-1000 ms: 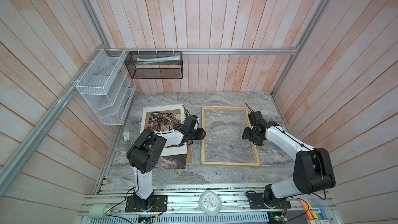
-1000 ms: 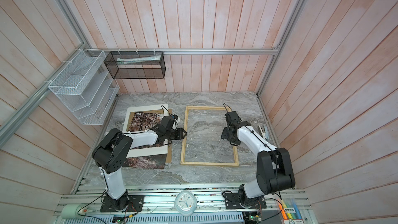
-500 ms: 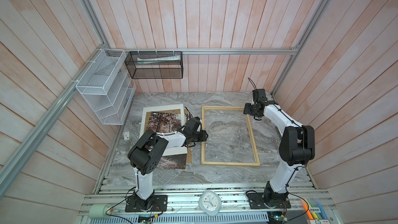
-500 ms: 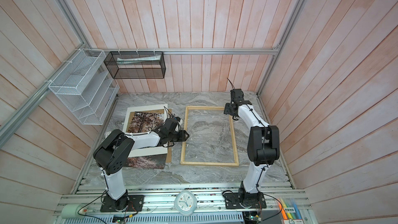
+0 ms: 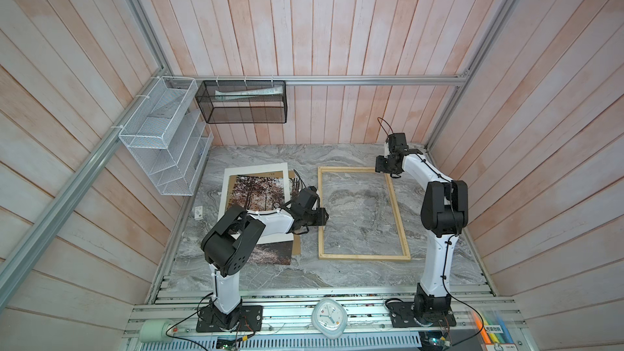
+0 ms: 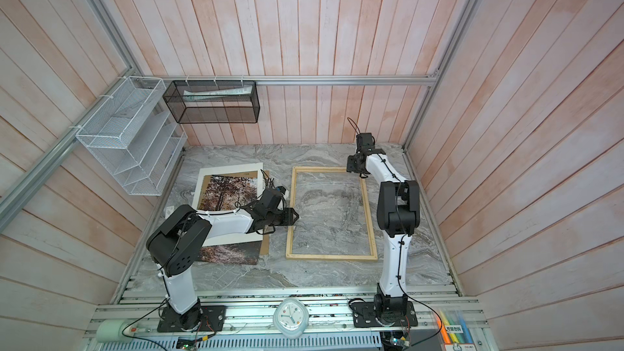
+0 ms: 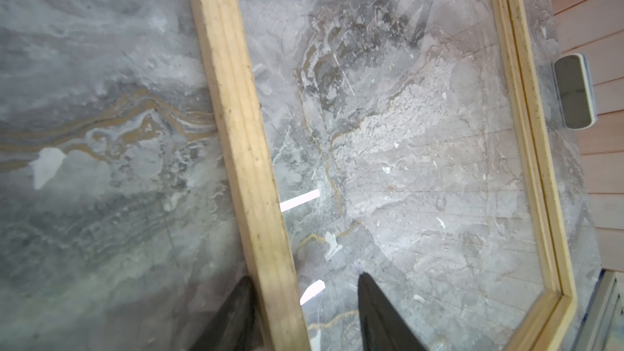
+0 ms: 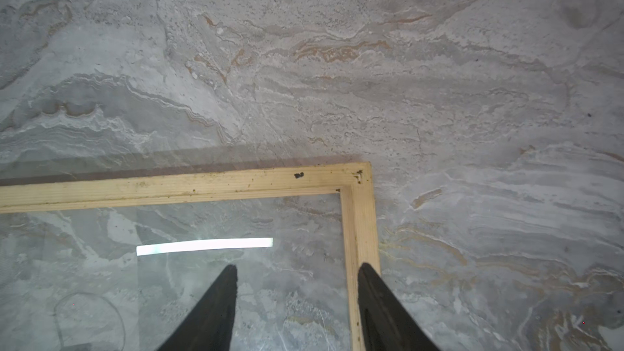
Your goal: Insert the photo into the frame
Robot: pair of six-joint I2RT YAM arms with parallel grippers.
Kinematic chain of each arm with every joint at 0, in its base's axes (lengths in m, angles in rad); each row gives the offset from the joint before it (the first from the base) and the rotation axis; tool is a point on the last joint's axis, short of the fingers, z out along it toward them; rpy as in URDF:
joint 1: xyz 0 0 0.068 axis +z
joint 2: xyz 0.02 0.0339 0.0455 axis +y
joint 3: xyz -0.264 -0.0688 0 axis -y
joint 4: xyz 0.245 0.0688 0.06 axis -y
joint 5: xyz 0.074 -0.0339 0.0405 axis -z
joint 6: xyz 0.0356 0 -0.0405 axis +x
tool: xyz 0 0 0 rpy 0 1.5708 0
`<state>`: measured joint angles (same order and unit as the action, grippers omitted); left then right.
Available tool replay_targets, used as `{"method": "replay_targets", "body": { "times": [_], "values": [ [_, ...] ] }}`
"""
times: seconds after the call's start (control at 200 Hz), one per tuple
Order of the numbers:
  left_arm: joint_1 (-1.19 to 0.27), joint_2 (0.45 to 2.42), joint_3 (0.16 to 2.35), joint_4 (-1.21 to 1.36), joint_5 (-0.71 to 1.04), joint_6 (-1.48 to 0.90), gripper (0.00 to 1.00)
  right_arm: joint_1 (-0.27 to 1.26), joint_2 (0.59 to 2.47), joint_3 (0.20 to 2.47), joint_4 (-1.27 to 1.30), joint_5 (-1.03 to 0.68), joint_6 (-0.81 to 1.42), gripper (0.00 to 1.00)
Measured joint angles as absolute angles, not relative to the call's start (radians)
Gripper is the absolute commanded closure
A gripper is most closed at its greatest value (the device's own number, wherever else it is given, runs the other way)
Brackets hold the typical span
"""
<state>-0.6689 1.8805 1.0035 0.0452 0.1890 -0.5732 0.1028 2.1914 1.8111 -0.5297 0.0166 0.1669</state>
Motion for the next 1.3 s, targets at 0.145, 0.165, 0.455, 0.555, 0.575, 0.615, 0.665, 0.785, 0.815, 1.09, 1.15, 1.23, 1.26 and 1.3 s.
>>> {"method": "replay_targets", "body": {
  "times": [0.145, 0.165, 0.455, 0.555, 0.575, 0.615, 0.665, 0.785, 0.815, 1.09, 1.15, 1.23, 1.26, 1.3],
  "values": [
    [-0.672, 1.879, 1.002, 0.045, 0.189, -0.573, 0.49, 0.102, 2.254, 1.856, -0.556, 0.017, 0.155, 0.43],
    [-0.672, 1.878, 1.002, 0.045, 0.189, -0.573, 0.49, 0.102, 2.262, 1.863, -0.558, 0.017, 0.155, 0.43],
    [-0.674, 1.855, 0.992, 0.043, 0.188, -0.573, 0.49, 0.085, 2.335, 1.899, -0.584, -0.002, 0.143, 0.43],
    [-0.677, 1.836, 0.981, 0.042, 0.184, -0.573, 0.49, 0.079, 2.351, 1.928, -0.584, -0.018, 0.133, 0.43],
    [-0.677, 1.832, 0.978, 0.041, 0.183, -0.573, 0.49, 0.077, 2.355, 1.932, -0.584, -0.021, 0.131, 0.43],
    [-0.677, 1.822, 0.975, 0.039, 0.179, -0.573, 0.49, 0.074, 2.360, 1.939, -0.584, -0.032, 0.128, 0.43],
    [-0.677, 1.809, 0.972, 0.032, 0.173, -0.572, 0.49, 0.071, 2.363, 1.943, -0.585, -0.044, 0.125, 0.43],
    [-0.677, 1.774, 0.972, -0.001, 0.142, -0.566, 0.49, 0.065, 2.377, 1.967, -0.590, -0.067, 0.125, 0.44],
    [-0.677, 1.765, 0.972, -0.013, 0.130, -0.563, 0.49, 0.064, 2.381, 1.974, -0.593, -0.071, 0.124, 0.44],
    [-0.602, 1.676, 0.986, -0.163, 0.049, -0.527, 0.49, 0.060, 2.386, 1.988, -0.601, -0.138, 0.114, 0.42],
    [-0.572, 1.652, 0.989, -0.196, 0.031, -0.523, 0.49, 0.060, 2.376, 1.975, -0.599, -0.151, 0.114, 0.42],
    [-0.537, 1.624, 0.994, -0.236, 0.002, -0.522, 0.49, 0.062, 2.350, 1.945, -0.598, -0.164, 0.116, 0.42],
    [-0.525, 1.615, 0.994, -0.250, -0.006, -0.521, 0.49, 0.064, 2.335, 1.928, -0.597, -0.168, 0.118, 0.41],
    [-0.512, 1.606, 0.994, -0.267, -0.016, -0.519, 0.49, 0.066, 2.309, 1.901, -0.594, -0.175, 0.123, 0.41]
  ]
}}
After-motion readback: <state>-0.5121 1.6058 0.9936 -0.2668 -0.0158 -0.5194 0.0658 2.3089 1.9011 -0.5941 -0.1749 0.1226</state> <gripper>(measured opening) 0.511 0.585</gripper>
